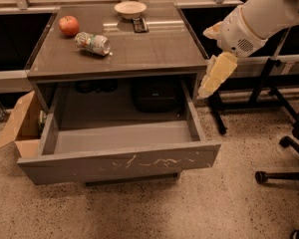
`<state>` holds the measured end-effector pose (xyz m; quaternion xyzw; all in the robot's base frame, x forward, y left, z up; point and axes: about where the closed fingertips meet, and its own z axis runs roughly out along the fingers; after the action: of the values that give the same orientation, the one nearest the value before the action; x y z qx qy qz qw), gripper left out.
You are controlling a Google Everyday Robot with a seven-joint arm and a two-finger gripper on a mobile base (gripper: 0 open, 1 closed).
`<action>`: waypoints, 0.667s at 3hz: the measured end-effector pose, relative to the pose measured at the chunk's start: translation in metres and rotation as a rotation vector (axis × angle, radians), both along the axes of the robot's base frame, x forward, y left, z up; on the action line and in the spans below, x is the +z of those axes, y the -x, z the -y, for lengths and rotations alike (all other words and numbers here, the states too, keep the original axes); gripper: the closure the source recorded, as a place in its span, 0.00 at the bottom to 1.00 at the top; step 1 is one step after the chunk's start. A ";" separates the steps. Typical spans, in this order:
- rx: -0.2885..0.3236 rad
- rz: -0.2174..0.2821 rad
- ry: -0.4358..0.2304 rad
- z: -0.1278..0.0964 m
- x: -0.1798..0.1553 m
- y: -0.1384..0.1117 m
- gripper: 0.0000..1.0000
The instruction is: Place 7up can into top drawer
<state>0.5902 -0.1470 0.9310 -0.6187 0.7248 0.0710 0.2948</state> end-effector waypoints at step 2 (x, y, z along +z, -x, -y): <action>0.021 0.064 -0.151 -0.036 -0.006 -0.072 0.00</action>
Offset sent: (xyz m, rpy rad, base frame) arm 0.1345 0.0605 0.0059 0.2787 -0.1428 0.0286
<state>0.6617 -0.1107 0.9254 -0.6041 0.7010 0.1087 0.3631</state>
